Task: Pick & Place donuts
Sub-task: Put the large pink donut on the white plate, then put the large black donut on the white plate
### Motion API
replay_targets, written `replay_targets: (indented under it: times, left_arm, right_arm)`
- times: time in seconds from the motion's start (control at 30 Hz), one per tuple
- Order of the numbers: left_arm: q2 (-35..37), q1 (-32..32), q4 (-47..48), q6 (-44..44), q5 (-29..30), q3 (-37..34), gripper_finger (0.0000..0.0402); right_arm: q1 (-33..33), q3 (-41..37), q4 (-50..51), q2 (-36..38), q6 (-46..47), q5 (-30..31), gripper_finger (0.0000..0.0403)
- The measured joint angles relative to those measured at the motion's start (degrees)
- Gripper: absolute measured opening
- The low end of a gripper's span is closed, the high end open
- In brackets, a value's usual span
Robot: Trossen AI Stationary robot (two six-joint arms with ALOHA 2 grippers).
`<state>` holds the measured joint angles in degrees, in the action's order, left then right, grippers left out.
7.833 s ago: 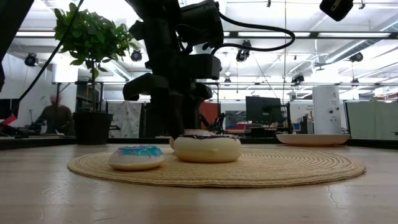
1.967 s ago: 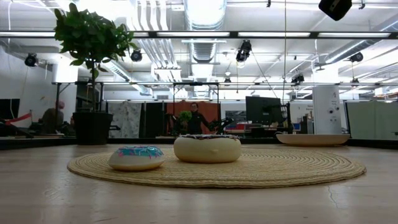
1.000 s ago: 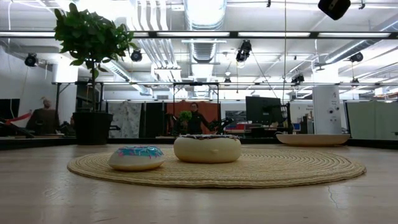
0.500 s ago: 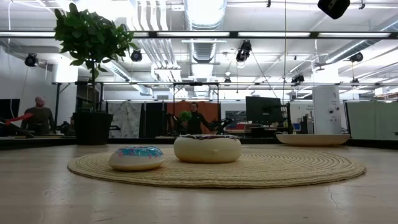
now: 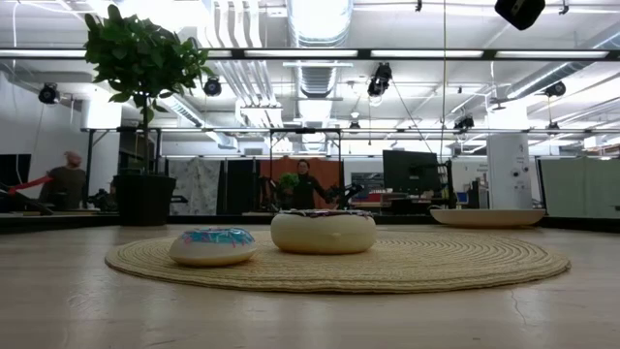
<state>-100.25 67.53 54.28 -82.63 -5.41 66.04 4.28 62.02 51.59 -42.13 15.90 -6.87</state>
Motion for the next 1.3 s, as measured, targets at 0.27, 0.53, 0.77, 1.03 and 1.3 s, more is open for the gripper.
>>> replay_targets:
  times: [0.27,0.53,0.77,1.03,1.3]
  left_arm:
    - [-0.02,-0.04,-0.31,1.21,-3.45,0.0,0.0195]
    - [1.21,-1.55,-0.31,4.64,-5.96,1.98,0.02]
    - [4.43,-4.32,-0.3,5.47,-5.82,2.19,0.02]
    - [7.94,-11.45,-0.4,13.46,-5.64,2.31,0.02]
    - [10.65,-23.53,-0.51,24.48,-4.81,3.7,0.02]
  right_arm:
    - [0.02,0.0,-0.02,0.0,0.0,0.02,0.0009]
    - [0.01,-0.04,-0.02,0.0,-0.02,0.04,0.0009]
    - [0.0,-0.07,-0.02,0.0,-0.73,0.17,0.0009]
    - [0.02,-0.09,-0.02,0.0,-0.87,0.15,0.0009]
    - [0.02,-0.11,-0.02,0.0,-0.9,0.11,0.0009]
